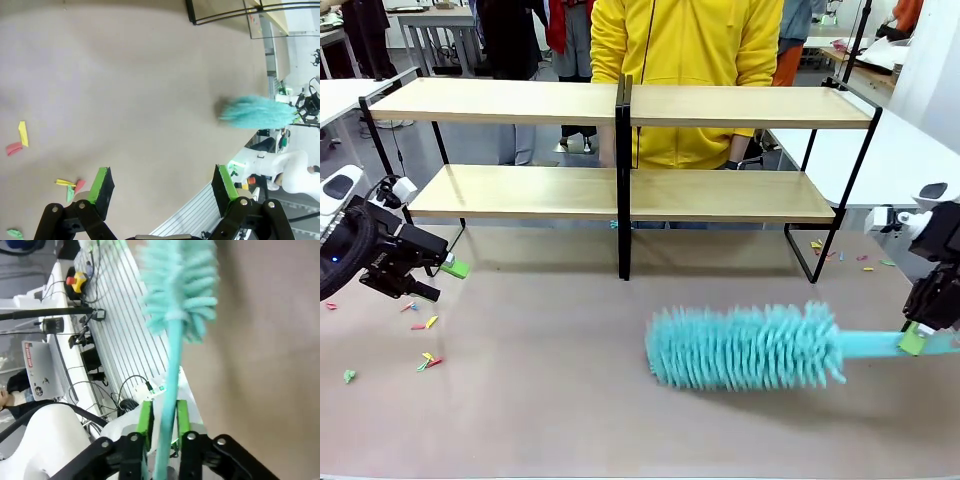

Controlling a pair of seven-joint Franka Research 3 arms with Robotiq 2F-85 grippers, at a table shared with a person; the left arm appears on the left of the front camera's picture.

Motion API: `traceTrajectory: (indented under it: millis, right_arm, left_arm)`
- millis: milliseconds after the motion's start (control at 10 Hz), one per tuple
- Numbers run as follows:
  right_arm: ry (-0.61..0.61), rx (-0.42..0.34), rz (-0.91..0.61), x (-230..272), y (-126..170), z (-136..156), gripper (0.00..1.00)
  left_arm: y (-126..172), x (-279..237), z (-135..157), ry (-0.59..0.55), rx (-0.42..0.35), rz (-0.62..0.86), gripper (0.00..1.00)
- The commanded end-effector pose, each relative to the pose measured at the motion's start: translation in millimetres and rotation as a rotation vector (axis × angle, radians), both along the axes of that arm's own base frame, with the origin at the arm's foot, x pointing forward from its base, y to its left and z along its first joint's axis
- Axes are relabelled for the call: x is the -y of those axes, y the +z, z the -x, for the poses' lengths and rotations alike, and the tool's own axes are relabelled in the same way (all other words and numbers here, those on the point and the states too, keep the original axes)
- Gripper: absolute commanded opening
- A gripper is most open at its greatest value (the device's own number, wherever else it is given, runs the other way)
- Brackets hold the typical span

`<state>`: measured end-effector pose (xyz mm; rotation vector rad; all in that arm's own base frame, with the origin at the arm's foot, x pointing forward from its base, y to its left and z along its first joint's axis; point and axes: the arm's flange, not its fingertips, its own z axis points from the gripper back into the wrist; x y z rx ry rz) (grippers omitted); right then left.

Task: Clean the shelves.
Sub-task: Place the Duster on the table.

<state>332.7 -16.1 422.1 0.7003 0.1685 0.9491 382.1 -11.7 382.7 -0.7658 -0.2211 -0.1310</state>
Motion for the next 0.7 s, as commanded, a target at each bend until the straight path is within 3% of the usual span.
traceTrajectory:
  millis: [0,100,200,300,400,600]
  right_arm:
    - [-0.176,0.065,0.03,16.8,11.2,-3.9,1.0]
    - [-0.44,0.16,0.034,28.1,17.0,-5.0,0.75]
    - [-0.592,0.232,-0.023,38.2,24.3,-2.2,1.0]
    - [-0.717,0.272,-0.065,44.6,29.1,3.1,1.0]
    - [-0.694,0.226,-0.16,41.9,35.5,14.6,1.0]
    - [-0.639,-0.012,-0.31,35.9,51.8,47.3,1.0]
  left_arm:
    - [0.1,0.5,2.7,-0.005,0.002,0.013,1.0]
    - [0.1,0.5,2.7,-0.005,0.002,0.013,1.0]
    - [0.1,0.5,2.7,-0.005,0.002,0.013,1.0]
    - [0.1,0.5,2.7,-0.005,0.002,0.013,1.0]
    - [0.1,0.5,2.7,-0.005,0.002,0.013,1.0]
    - [0.1,0.5,2.7,-0.005,0.002,0.013,1.0]
